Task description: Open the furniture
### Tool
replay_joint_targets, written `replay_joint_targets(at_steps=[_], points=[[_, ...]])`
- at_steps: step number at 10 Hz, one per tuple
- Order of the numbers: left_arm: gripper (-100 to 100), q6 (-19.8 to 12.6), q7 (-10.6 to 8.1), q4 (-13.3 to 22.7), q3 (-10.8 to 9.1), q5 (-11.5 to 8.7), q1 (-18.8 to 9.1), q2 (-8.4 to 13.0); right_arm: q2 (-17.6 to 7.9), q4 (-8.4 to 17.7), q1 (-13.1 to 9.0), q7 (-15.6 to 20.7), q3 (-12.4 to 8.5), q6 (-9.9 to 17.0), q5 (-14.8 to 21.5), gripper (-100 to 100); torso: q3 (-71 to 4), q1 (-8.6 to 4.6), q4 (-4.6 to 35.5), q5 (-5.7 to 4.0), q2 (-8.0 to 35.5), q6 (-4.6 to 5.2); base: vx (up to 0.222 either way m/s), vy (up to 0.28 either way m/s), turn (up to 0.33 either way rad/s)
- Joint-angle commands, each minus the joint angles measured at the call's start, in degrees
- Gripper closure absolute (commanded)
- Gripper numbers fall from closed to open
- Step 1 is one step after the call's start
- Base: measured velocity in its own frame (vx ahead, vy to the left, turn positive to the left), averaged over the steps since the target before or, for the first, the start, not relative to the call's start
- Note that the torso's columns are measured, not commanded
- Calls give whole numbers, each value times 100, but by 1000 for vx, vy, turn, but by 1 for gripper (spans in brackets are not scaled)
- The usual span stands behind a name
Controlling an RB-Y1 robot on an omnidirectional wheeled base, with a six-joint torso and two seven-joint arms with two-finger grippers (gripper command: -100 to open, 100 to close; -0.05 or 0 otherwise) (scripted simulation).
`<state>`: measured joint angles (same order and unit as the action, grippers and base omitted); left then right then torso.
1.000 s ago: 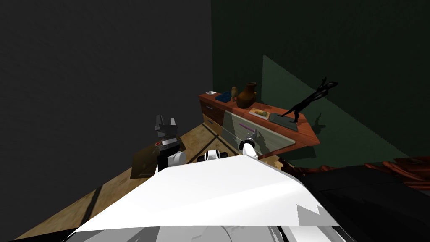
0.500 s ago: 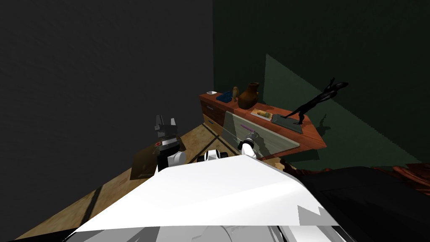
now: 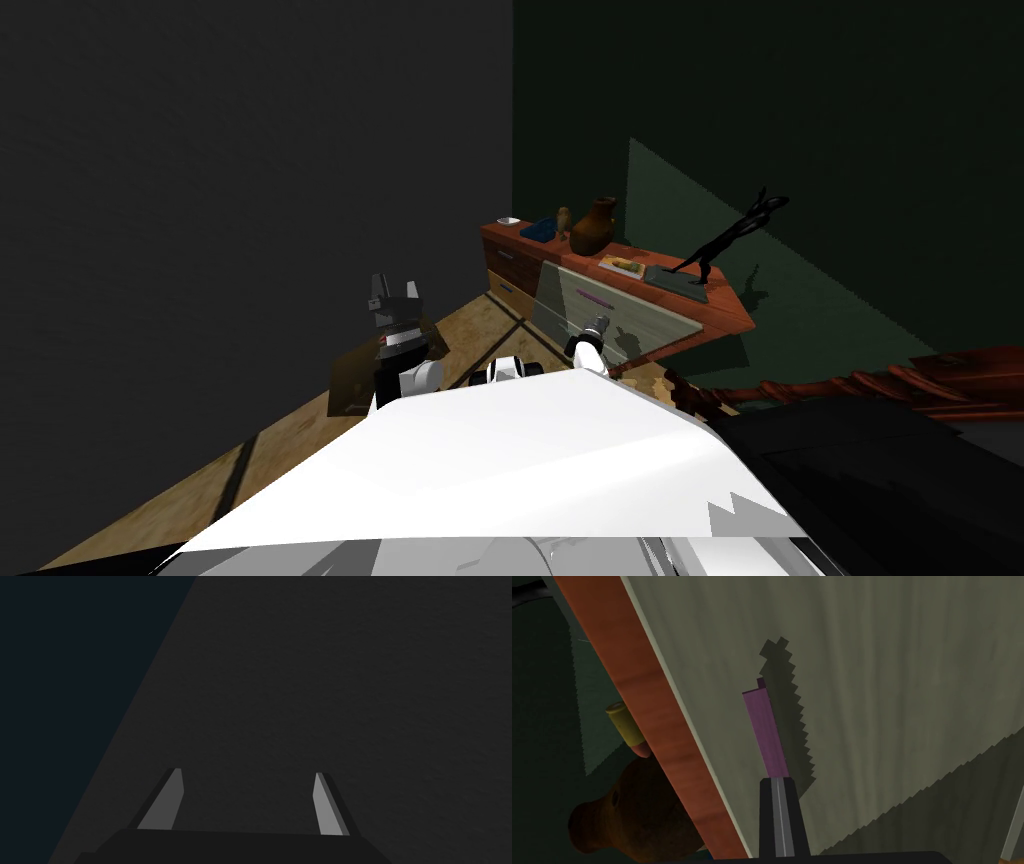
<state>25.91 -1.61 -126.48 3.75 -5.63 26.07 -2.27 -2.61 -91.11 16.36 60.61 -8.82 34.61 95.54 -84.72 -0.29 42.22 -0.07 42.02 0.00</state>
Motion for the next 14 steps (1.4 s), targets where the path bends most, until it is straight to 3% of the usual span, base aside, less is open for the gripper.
replay_joint_targets(at_steps=[1, 3, 6, 8, 14], points=[[0, 0, 0, 0, -1, 0, 1, 1, -317, -23, -9, 62, -13, -7, -18, -100, -6, -8, -3, -4, -9, 0, 38, 5, -2], [0, 0, 0, 0, -1, 0, 2, 1, -485, -63, -24, 171, -35, -21, -53, -100, 1, 20, 0, 4, 3, -1, 87, -4, -2], [0, 1, 0, -1, -1, 0, 3, 1, -424, -148, -68, 441, -90, -63, -161, -100, 5, 34, 2, 8, 8, -1, 168, 8, -3], [0, 1, 0, -1, -1, 0, 3, 1, -551, -202, -96, 615, -126, -90, -232, -100, 15, 33, 6, 8, 26, 0, 172, 24, -3], [0, 0, 0, 0, -1, 0, 1, 1, 157, -251, -130, 805, -166, -126, -325, -100, 27, 28, 12, 6, 45, 0, 79, 2, -1]])
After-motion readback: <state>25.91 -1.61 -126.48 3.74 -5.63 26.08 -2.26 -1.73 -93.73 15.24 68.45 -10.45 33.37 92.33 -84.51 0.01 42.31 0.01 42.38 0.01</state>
